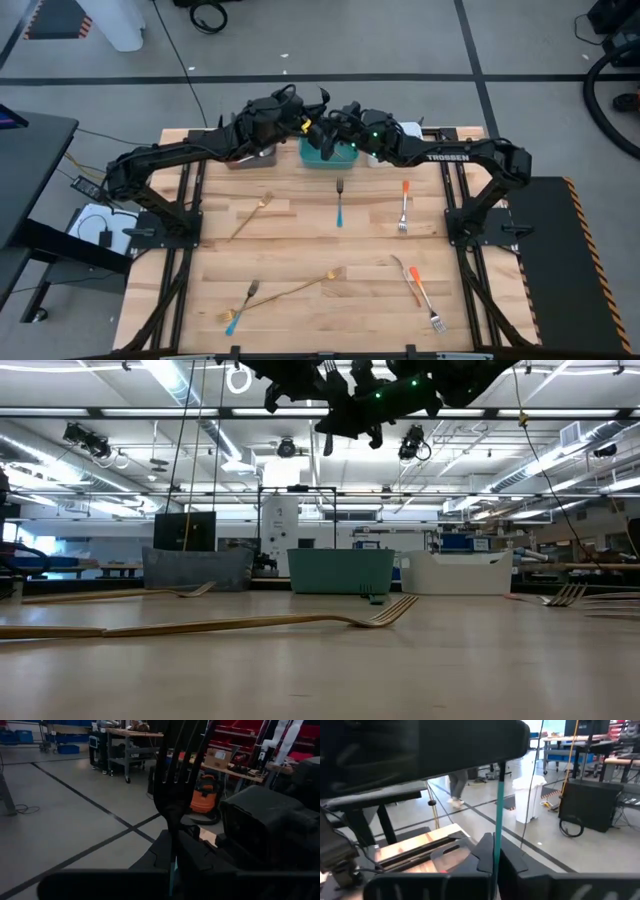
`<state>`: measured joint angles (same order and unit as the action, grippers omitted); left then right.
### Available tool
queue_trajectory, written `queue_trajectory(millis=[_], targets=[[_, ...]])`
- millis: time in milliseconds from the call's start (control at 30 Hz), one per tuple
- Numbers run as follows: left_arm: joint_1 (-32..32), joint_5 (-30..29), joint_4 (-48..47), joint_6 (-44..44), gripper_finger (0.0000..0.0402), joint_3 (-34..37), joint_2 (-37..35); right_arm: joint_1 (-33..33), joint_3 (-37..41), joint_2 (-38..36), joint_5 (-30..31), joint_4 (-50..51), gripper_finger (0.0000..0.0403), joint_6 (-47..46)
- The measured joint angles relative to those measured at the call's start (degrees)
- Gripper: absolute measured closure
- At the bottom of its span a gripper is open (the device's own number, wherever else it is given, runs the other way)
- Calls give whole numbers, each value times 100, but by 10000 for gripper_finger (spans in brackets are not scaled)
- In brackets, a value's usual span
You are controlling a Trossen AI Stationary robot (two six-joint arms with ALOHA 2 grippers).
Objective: Sort silverware by color (type)
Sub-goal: Put the blue fork into the white bin
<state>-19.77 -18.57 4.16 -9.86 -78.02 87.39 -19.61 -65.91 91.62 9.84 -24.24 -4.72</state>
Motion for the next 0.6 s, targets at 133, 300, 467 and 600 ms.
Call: queue_trajectory(millis=[133,300,467,600], targets=[[-69,300,-36,66,366,0,0,-50,0,-15,23,76,395,40],[-223,575,-52,78,325,0,0,-183,0,-214,387,686,398,313],[-382,594,-114,23,295,2,-68,-464,2,-730,1049,1868,399,1204],[-431,586,-295,157,291,2,-389,-980,1,-1180,1450,3648,400,1924]])
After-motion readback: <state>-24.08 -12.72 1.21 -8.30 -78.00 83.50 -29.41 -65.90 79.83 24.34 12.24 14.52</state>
